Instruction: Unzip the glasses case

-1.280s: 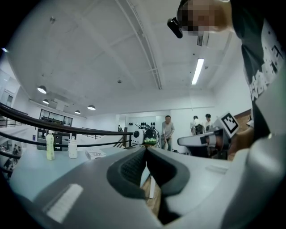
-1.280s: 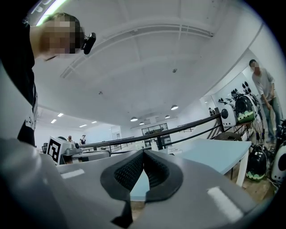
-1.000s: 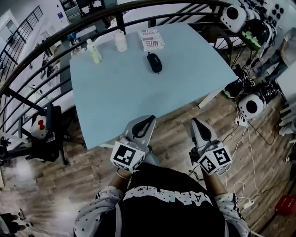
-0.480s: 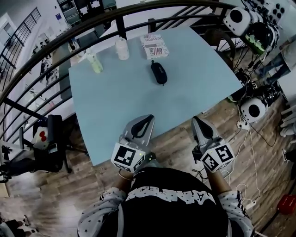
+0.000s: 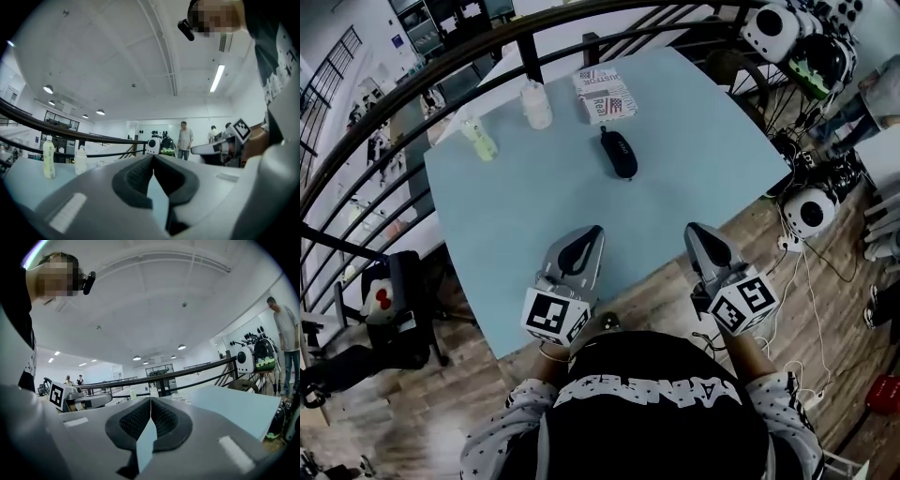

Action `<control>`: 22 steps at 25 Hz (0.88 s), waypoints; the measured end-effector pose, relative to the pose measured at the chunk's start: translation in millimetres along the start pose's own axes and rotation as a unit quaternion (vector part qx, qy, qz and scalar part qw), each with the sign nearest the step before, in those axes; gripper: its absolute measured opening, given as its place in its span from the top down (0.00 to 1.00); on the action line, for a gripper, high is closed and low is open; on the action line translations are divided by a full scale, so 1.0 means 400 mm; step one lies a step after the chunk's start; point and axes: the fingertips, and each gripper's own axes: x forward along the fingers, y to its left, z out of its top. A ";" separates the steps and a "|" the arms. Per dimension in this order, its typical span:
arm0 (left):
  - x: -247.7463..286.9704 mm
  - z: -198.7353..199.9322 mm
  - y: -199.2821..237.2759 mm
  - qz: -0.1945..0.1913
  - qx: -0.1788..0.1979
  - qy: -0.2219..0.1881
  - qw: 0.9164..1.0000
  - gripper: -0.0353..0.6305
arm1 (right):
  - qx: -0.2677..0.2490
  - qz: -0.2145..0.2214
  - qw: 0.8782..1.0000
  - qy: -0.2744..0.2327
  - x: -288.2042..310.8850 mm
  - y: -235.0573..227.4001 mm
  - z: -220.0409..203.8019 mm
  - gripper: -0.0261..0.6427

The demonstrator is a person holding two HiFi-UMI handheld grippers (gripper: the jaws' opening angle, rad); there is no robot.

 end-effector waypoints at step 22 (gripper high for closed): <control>0.033 0.000 0.185 0.153 0.015 0.020 0.988 0.95 | 0.012 0.095 0.995 0.013 0.292 -0.128 0.028 0.97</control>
